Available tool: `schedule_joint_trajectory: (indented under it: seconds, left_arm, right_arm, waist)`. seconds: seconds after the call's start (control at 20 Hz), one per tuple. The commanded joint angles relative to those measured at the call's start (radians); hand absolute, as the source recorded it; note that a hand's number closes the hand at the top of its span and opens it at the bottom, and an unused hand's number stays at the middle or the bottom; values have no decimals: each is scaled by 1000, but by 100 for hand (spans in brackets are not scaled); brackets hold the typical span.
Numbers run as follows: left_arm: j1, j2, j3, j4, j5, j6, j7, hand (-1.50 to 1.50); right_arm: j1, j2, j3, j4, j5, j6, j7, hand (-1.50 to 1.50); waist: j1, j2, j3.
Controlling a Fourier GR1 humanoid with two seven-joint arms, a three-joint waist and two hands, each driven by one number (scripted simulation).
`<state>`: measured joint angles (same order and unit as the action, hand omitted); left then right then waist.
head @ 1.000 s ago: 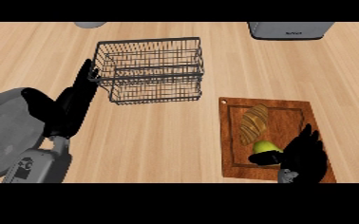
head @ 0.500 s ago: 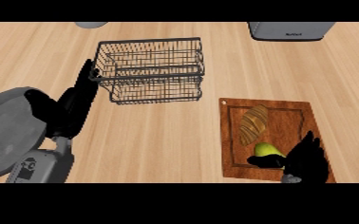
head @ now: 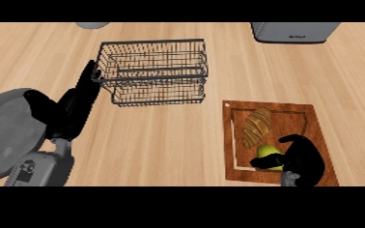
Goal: Pick the pear from the cutting board and place it in the tiered basket
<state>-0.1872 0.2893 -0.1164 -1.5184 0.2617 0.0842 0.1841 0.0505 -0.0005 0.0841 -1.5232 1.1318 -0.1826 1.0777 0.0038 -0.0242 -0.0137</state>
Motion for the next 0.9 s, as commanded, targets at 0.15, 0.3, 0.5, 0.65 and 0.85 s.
schedule_joint_trajectory:
  seconds: [0.15,0.3,0.5,0.65,0.85]
  left_arm:
    - [13,-51,-68,-32,-10,-3,87,0]
    - [6,-47,-55,31,-16,-34,42,0]
    - [23,-76,-75,22,-34,-6,27,0]
    - [-6,-65,-53,32,-14,-23,41,0]
    - [33,-65,-54,-5,-26,-20,47,0]
  right_arm:
    - [3,1,-9,86,67,-81,12,150]
    - [-12,1,131,82,81,-109,15,150]
    - [19,-1,403,22,102,44,-166,150]
    - [42,-1,540,-62,107,63,-189,150]
    - [83,0,681,-255,132,76,-64,150]
  waist:
    - [-4,23,14]
    - [-5,25,14]
    - [8,25,13]
    - [-8,24,13]
    - [-11,20,13]
